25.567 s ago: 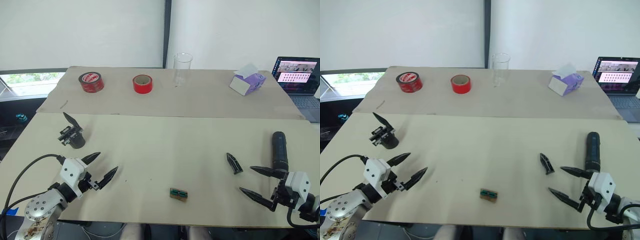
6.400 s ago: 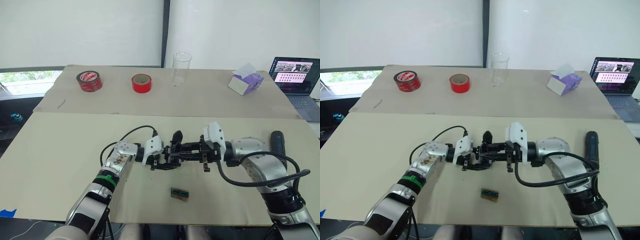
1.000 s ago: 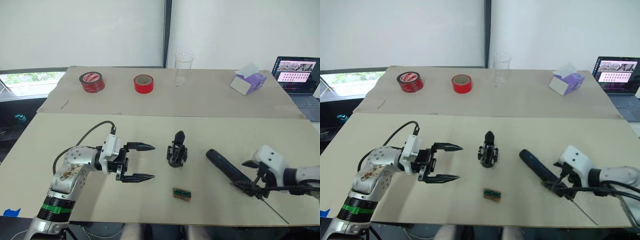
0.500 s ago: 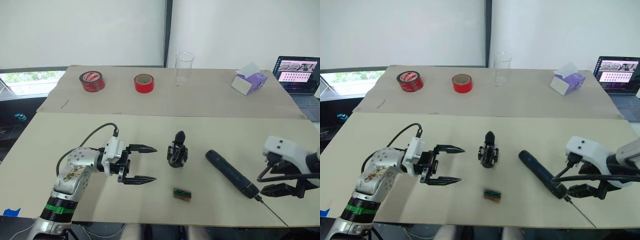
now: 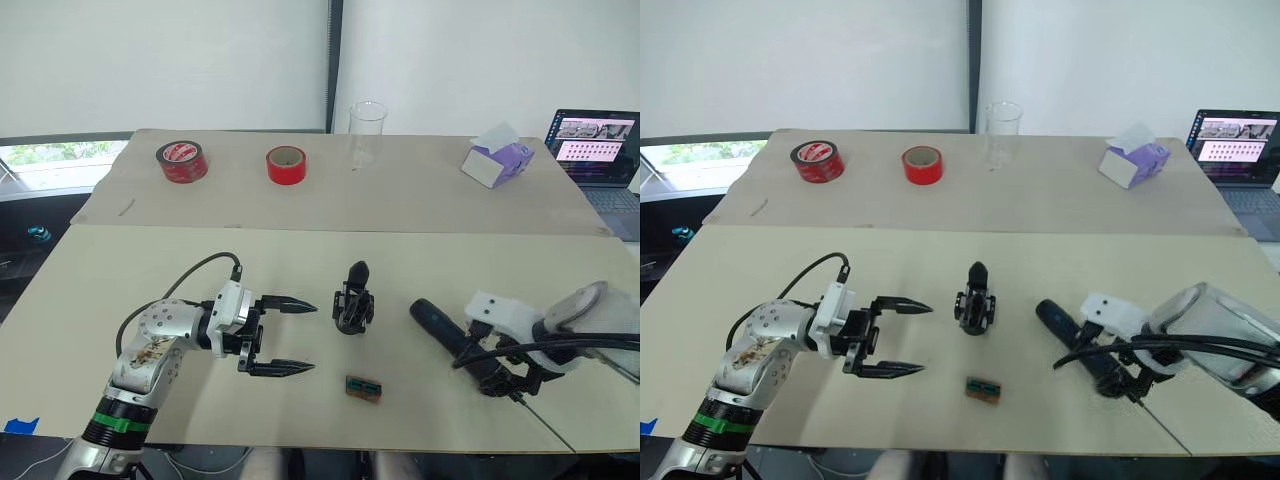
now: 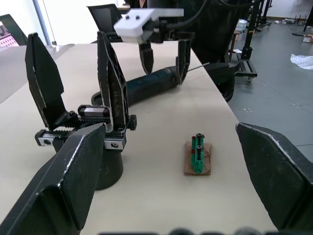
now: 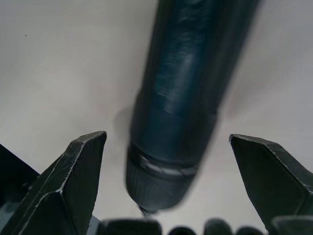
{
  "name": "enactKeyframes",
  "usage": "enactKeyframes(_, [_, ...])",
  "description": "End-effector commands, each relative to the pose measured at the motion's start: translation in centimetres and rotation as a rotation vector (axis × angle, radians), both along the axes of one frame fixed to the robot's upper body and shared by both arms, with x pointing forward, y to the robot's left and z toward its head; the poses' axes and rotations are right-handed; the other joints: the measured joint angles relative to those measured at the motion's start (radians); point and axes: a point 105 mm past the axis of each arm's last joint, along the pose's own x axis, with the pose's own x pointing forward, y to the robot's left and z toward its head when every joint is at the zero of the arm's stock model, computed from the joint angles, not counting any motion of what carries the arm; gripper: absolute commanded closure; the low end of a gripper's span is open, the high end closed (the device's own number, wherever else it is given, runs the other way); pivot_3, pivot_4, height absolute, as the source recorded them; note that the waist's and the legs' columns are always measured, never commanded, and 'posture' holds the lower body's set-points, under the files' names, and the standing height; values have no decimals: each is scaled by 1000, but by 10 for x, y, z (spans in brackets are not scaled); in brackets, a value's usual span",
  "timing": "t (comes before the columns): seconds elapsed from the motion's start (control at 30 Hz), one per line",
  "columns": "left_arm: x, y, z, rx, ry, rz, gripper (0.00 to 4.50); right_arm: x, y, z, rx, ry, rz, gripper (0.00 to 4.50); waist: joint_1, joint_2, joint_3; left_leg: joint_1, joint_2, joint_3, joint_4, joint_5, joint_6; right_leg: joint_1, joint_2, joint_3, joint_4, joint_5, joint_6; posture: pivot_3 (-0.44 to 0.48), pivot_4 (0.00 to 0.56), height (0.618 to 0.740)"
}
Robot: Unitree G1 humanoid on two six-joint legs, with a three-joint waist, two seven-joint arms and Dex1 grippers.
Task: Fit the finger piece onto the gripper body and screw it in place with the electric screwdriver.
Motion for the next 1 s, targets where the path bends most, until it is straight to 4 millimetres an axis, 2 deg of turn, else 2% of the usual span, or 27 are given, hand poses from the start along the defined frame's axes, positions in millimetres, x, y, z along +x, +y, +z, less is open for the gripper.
enactKeyframes(0.03, [-4, -1, 6, -1, -41, -19, 0, 2, 0, 3, -31, -17, -16, 44, 0, 0, 0, 0, 0, 0, 0, 0, 0, 0, 0, 0, 0, 0, 0, 0, 150, 740])
enactKeyframes(0.2, [-6, 0, 5, 3, -38, -18, 0, 5, -2, -5, -41, -14, -35, 44, -1, -1, -1, 1, 0, 0, 0, 0, 0, 0, 1, 0, 0, 0, 0, 0, 150, 740])
enactKeyframes(0.3, [-8, 1, 4, 6, -32, -20, 0, 9, 1, -5, -28, -23, -43, 848, -1, -6, -3, 1, 1, 0, 0, 0, 0, 1, 1, 0, 0, 0, 0, 0, 150, 740])
enactKeyframes(0.47, [-11, 1, 2, 13, -23, -24, 0, 11, 2, -5, -17, -49, -14, 2554, -1, -7, -4, 1, 1, 0, 0, 0, 0, 1, 1, 0, 0, 0, -1, 0, 150, 740])
enactKeyframes(0.6, [-12, 1, 0, 19, -17, -30, 0, 6, 1, 7, 25, -75, -11, 2594, -1, -8, -4, 1, 1, 0, 0, 0, 0, 1, 2, -1, 0, 0, 0, 0, 150, 740])
enactKeyframes(0.67, [-13, 3, -1, 22, -15, -30, 0, 6, 0, 19, 57, -128, -23, 2594, 2, -7, -4, 0, 1, 0, 0, 0, 0, 1, 2, 0, 0, 2, 2, 0, 150, 740])
enactKeyframes(0.77, [-12, 6, -1, 30, -12, -32, 0, 7, 5, 52, 193, -265, -83, 2594, 2, -7, -3, -1, 1, 0, 0, 0, 0, -1, 2, 0, 1, 3, 3, 0, 150, 740])
enactKeyframes(0.9, [-6, 9, 0, 29, 2, -16, 0, 0, 7, 90, 508, -446, -186, 2594, 4, -7, -4, -1, 1, -1, 0, 0, 1, -1, 4, 0, 0, 4, 5, 0, 150, 740])
enactKeyframes(1.0, [-3, 8, -3, 34, 15, -13, 0, -16, 11, 121, 790, -588, -150, 2594, 13, -7, -4, -1, 1, -3, 0, -3, 6, 1, 5, -1, 0, 4, 4, 0, 150, 740])
